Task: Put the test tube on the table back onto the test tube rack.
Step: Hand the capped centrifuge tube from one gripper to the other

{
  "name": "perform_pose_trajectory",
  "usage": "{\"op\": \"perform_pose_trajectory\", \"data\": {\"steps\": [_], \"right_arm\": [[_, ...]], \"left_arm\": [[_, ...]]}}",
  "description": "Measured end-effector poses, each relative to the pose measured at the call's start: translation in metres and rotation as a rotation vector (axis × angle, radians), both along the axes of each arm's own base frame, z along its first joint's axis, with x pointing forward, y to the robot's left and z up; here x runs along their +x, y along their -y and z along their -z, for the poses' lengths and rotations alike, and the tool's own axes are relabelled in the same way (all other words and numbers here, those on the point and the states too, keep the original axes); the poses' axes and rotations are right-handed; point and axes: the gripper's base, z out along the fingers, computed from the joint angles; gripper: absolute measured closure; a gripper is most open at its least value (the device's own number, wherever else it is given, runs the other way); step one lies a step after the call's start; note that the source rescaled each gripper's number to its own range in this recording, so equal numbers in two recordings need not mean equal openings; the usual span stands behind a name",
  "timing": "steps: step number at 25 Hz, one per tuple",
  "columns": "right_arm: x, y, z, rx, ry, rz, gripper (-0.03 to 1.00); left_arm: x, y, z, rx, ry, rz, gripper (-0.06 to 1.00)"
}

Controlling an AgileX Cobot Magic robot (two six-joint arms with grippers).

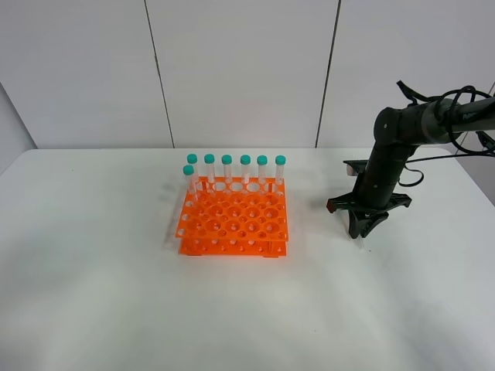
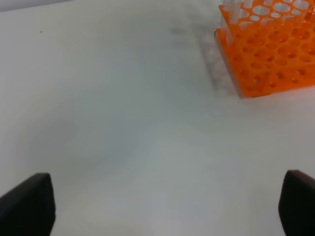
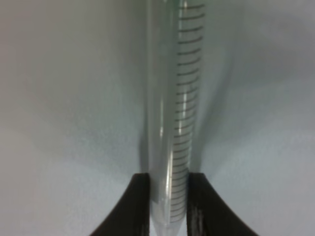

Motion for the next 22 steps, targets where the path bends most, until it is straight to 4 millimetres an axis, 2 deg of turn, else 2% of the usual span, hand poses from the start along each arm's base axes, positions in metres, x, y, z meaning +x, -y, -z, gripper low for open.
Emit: {"op": "perform_pose_trajectory", "data": {"steps": [5,8,10,13,14,18,19,20,22], "right_arm": [[0.0,0.001,0.0,-0.007,0.001,-0.009,0.96],[0.001,0.001,-0.008,-0.011,0.021,-0.017,0.96],[0.004,0.001,-0.02,-0.013,0.052,-0.022,0.96],[0.012,0.001,-0.049,-0.012,0.115,-0.03,0.96],[0.012,0.001,-0.049,-0.012,0.115,-0.03,0.96],[0.023,-0.003,-0.086,0.026,0.194,-0.023,0.96],[0.025,-0.006,-0.094,0.056,0.216,-0.021,0.96],[0.031,-0.014,-0.112,0.122,0.27,-0.027,0.96],[0.035,-0.027,-0.128,0.165,0.324,-0.062,0.96]], "left_arm": [[0.0,0.0,0.0,0.0,0.0,0.0,-0.06],[0.0,0.0,0.0,0.0,0.0,0.0,-0.06],[0.0,0.0,0.0,0.0,0.0,0.0,-0.06],[0.0,0.0,0.0,0.0,0.0,0.0,-0.06],[0.0,0.0,0.0,0.0,0.0,0.0,-0.06],[0.0,0.0,0.0,0.0,0.0,0.0,-0.06],[0.0,0.0,0.0,0.0,0.0,0.0,-0.06],[0.0,0.0,0.0,0.0,0.0,0.0,-0.06],[0.0,0.0,0.0,0.0,0.0,0.0,-0.06]]}}
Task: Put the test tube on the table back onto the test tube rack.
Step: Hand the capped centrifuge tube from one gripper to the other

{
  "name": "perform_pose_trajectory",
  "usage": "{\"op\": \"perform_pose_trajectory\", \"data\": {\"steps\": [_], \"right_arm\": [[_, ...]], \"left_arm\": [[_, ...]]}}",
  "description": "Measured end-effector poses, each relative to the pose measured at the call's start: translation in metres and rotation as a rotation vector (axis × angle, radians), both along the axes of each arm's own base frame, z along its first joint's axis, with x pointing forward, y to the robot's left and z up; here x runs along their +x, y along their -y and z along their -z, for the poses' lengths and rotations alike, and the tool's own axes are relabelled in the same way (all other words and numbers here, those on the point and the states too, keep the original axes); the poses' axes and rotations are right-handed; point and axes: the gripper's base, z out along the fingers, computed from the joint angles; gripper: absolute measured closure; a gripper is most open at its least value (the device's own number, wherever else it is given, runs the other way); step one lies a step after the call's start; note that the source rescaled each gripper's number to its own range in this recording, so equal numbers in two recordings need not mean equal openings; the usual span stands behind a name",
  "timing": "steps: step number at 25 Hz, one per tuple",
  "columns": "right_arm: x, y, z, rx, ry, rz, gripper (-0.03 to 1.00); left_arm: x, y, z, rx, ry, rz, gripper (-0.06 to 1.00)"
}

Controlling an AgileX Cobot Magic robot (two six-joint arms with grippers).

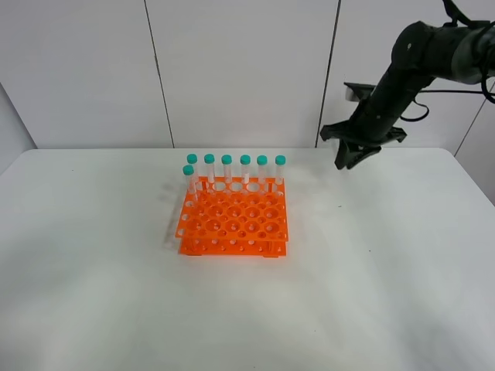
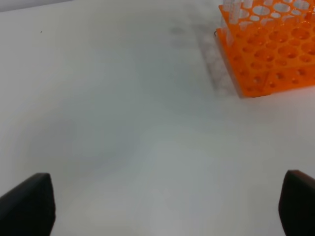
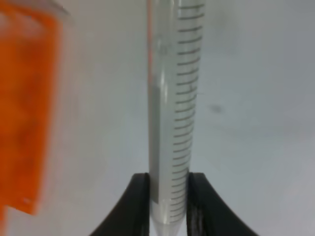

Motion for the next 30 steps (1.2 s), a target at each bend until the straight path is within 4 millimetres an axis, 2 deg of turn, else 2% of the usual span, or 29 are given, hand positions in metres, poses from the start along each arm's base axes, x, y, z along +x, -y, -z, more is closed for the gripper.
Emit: {"op": "perform_pose_trajectory", "data": {"steps": [4,8,14,17,20,23,27,30], "right_arm": [[-0.002,-0.05,-0.026,0.016,0.11,-0.123,0.96],[-0.018,-0.117,-0.04,0.025,0.223,-0.318,0.96],[-0.069,-0.218,-0.047,0.091,0.353,-0.612,0.96],[-0.097,-0.251,-0.047,0.116,0.363,-0.702,0.96],[-0.117,-0.271,-0.047,0.125,0.363,-0.766,0.96],[-0.127,-0.282,-0.048,0.141,0.375,-0.794,0.96],[-0.127,-0.287,-0.053,0.201,0.419,-0.805,0.96],[-0.124,-0.294,-0.063,0.292,0.516,-0.778,0.96]], "left_arm": [[0.0,0.0,0.0,0.0,0.0,0.0,-0.06],[0.0,0.0,0.0,0.0,0.0,0.0,-0.06],[0.0,0.0,0.0,0.0,0.0,0.0,-0.06],[0.0,0.0,0.0,0.0,0.0,0.0,-0.06],[0.0,0.0,0.0,0.0,0.0,0.0,-0.06],[0.0,0.0,0.0,0.0,0.0,0.0,-0.06],[0.0,0.0,0.0,0.0,0.0,0.0,-0.06],[0.0,0.0,0.0,0.0,0.0,0.0,-0.06]]}}
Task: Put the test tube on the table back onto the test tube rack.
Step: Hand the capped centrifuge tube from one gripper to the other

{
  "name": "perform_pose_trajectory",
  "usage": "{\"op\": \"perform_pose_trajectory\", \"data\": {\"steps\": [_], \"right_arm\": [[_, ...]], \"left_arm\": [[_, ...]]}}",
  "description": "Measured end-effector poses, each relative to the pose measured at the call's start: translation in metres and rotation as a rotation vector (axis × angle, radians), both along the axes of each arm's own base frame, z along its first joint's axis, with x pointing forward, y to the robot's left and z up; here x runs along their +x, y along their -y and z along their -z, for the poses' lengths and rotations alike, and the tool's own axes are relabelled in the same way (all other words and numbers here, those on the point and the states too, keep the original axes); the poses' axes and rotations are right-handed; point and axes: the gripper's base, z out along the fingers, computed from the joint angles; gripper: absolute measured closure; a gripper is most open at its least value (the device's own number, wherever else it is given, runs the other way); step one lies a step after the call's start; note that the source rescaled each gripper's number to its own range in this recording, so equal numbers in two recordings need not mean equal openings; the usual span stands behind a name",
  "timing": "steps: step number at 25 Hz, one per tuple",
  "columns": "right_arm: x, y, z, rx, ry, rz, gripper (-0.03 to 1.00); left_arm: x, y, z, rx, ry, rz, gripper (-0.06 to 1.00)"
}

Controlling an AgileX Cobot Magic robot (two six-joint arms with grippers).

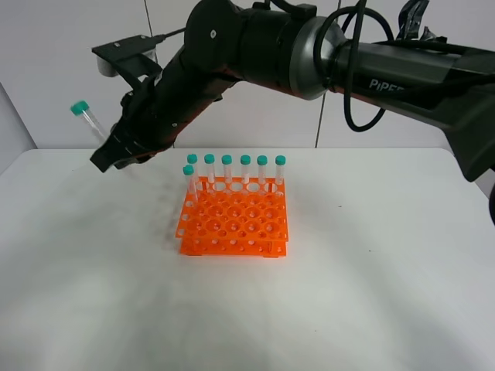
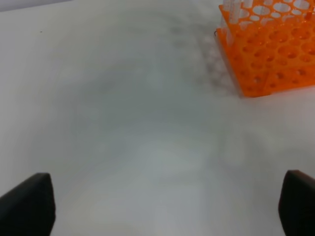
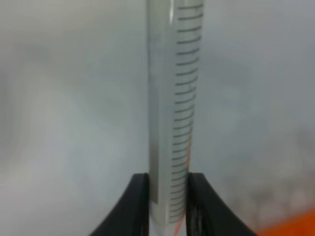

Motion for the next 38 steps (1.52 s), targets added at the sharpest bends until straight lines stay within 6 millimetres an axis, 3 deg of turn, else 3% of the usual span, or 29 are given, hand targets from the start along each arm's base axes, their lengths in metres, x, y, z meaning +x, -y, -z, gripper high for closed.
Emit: {"op": "perform_pose_trajectory", "data": {"steps": [5,14,20,27,31,38], "right_arm": [[0.005,-0.007,-0.015,0.164,0.064,0.033,0.96],[-0.008,-0.018,-0.011,0.073,0.19,-0.049,0.96],[-0.025,-0.028,0.018,-0.146,0.355,-0.044,0.96],[-0.038,-0.023,0.064,-0.023,0.391,0.007,0.96],[-0.058,-0.009,0.065,0.113,0.462,0.029,0.96],[-0.094,0.044,0.053,0.193,0.454,0.075,0.96]], "left_arm": [[0.0,0.0,0.0,0.0,0.0,0.0,-0.06],[0.0,0.0,0.0,0.0,0.0,0.0,-0.06],[0.0,0.0,0.0,0.0,0.0,0.0,-0.06],[0.0,0.0,0.0,0.0,0.0,0.0,-0.06],[0.0,0.0,0.0,0.0,0.0,0.0,-0.06],[0.0,0.0,0.0,0.0,0.0,0.0,-0.06]]}}
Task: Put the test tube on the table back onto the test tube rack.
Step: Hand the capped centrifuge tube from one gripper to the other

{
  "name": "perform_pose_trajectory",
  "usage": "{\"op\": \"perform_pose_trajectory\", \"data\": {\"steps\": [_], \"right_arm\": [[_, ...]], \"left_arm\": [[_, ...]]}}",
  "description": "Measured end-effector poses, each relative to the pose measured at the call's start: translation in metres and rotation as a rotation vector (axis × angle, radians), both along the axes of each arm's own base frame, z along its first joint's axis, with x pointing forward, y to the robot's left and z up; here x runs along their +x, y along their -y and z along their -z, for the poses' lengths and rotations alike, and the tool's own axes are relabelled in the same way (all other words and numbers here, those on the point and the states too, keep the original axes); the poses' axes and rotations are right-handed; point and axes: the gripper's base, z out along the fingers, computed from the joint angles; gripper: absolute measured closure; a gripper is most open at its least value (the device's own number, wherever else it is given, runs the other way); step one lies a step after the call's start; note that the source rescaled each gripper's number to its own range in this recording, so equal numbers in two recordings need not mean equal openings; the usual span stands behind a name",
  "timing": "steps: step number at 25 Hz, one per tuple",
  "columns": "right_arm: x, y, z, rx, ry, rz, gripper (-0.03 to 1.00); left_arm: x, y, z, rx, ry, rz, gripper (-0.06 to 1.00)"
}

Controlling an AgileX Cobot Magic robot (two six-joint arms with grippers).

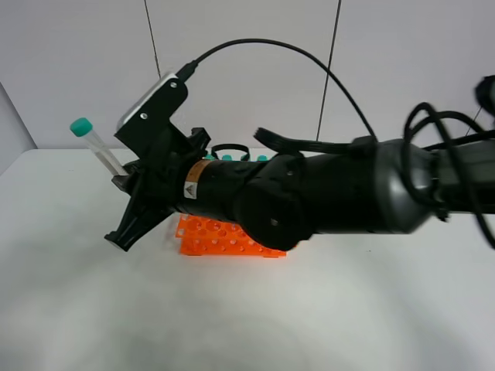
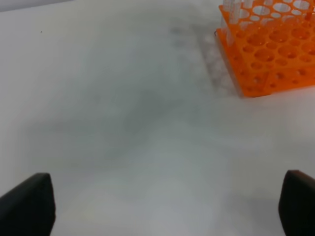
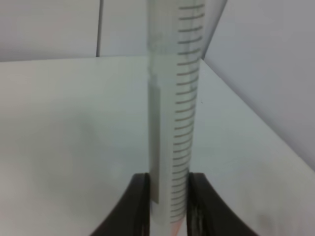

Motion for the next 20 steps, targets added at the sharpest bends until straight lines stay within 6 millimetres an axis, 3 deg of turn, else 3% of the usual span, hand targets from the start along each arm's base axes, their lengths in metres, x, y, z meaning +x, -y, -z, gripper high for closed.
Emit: {"op": "perform_pose_trajectory", "data": {"steps": [12,20], "right_arm": [[-0.059,0.087,0.006,-0.007,-0.087,0.038,0.96],[-0.08,0.121,0.01,0.027,-0.126,0.072,0.96]], "left_arm": [[0.0,0.0,0.0,0.0,0.0,0.0,-0.06],[0.0,0.0,0.0,0.0,0.0,0.0,-0.06]]}}
